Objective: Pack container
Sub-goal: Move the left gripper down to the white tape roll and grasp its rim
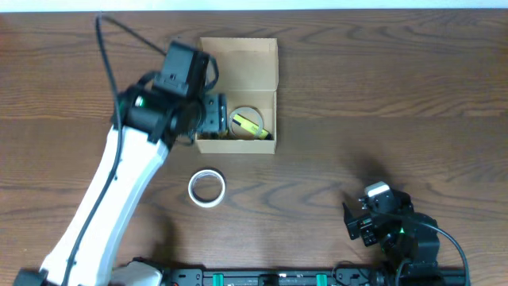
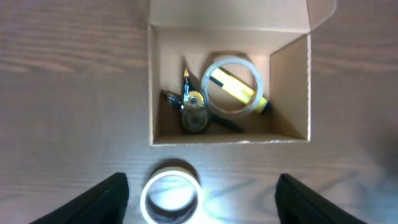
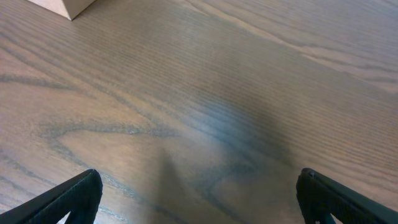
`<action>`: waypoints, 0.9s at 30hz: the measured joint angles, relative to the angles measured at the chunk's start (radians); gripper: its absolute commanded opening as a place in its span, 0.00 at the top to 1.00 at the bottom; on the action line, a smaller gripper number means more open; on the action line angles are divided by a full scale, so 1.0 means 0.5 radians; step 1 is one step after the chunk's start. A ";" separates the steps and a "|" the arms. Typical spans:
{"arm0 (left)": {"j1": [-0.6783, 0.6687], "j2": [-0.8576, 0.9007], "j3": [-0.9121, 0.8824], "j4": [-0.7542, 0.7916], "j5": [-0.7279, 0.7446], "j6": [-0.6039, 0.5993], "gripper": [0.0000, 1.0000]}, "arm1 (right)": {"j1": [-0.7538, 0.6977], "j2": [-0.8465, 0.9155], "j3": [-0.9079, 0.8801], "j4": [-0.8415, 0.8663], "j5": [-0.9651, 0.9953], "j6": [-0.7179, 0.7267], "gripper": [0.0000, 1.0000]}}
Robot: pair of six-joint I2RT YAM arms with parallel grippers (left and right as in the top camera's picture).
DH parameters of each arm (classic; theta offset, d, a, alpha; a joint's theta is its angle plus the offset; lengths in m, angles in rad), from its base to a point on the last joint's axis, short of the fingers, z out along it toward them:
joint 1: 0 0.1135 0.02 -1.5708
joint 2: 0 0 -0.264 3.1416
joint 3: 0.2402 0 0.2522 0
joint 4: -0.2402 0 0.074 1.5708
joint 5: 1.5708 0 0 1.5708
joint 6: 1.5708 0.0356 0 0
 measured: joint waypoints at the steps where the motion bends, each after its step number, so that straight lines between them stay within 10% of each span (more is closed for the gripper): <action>1: -0.002 -0.092 -0.132 0.050 -0.008 -0.054 0.22 | 0.000 0.000 0.000 -0.001 0.000 0.000 0.01; 17: -0.002 -0.582 -1.343 0.201 -0.053 -1.563 0.12 | 0.000 0.000 0.000 0.000 0.001 0.000 0.01; 27: -0.002 -0.252 -1.391 0.500 -0.036 -1.893 0.12 | 0.000 0.000 0.000 0.000 0.001 0.000 0.01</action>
